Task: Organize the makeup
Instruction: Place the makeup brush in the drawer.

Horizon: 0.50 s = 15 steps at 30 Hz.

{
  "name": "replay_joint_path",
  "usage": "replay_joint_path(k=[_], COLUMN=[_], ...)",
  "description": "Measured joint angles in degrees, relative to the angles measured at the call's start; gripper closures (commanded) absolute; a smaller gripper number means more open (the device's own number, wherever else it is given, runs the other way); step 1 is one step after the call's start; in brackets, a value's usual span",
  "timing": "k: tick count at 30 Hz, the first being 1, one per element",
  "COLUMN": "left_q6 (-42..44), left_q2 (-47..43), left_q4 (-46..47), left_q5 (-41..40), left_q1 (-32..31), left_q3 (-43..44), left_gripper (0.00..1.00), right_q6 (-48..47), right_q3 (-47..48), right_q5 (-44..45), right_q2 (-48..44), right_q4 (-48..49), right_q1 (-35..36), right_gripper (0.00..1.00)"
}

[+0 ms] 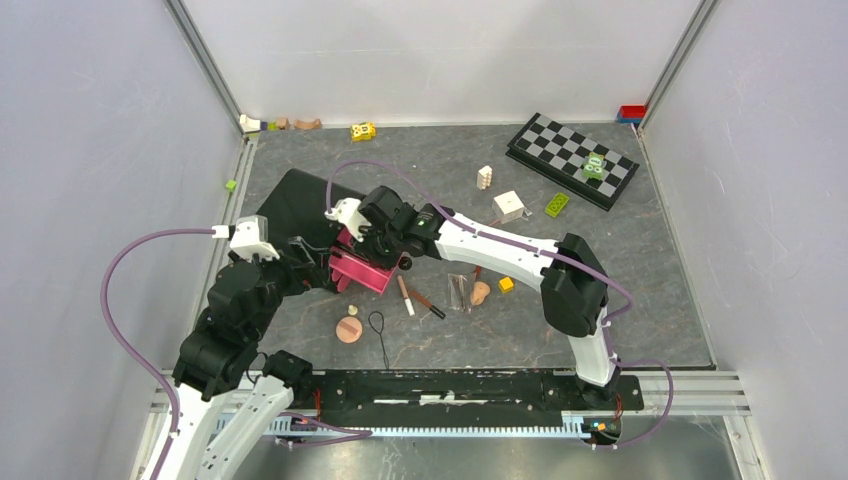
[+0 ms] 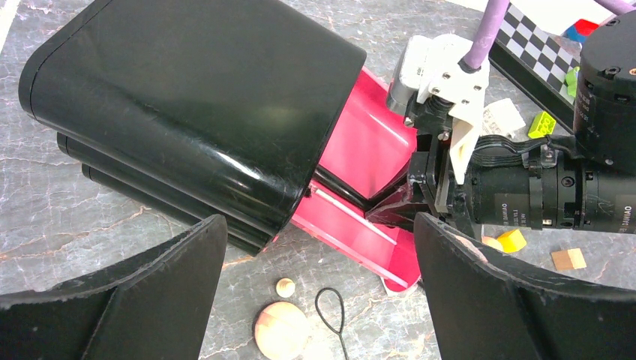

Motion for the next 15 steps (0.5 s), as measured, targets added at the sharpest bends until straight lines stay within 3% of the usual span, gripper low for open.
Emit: replay_joint_path(k=[4, 11, 15], left_q6=[0.00, 0.00, 0.00], left_q2=[0.00, 0.00, 0.00], left_q4=[0.00, 0.00, 0.00], left_q5=[0.00, 0.00, -0.02], left_q1=[0.00, 0.00, 0.00], left_q3=[0.00, 0.00, 0.00], left_gripper=[0.00, 0.00, 0.00], right_q6=[0.17, 0.94, 1.57], right_q3=[-0.13, -1.73, -2.36], right_q5=[-1.73, -2.82, -1.66], right_q2=[-0.04, -0.90, -1.79], right_q4=[0.20, 1.27, 1.64], right_q1=[-0.02, 0.04, 0.17], right_gripper=[0.90, 0.68, 0.64])
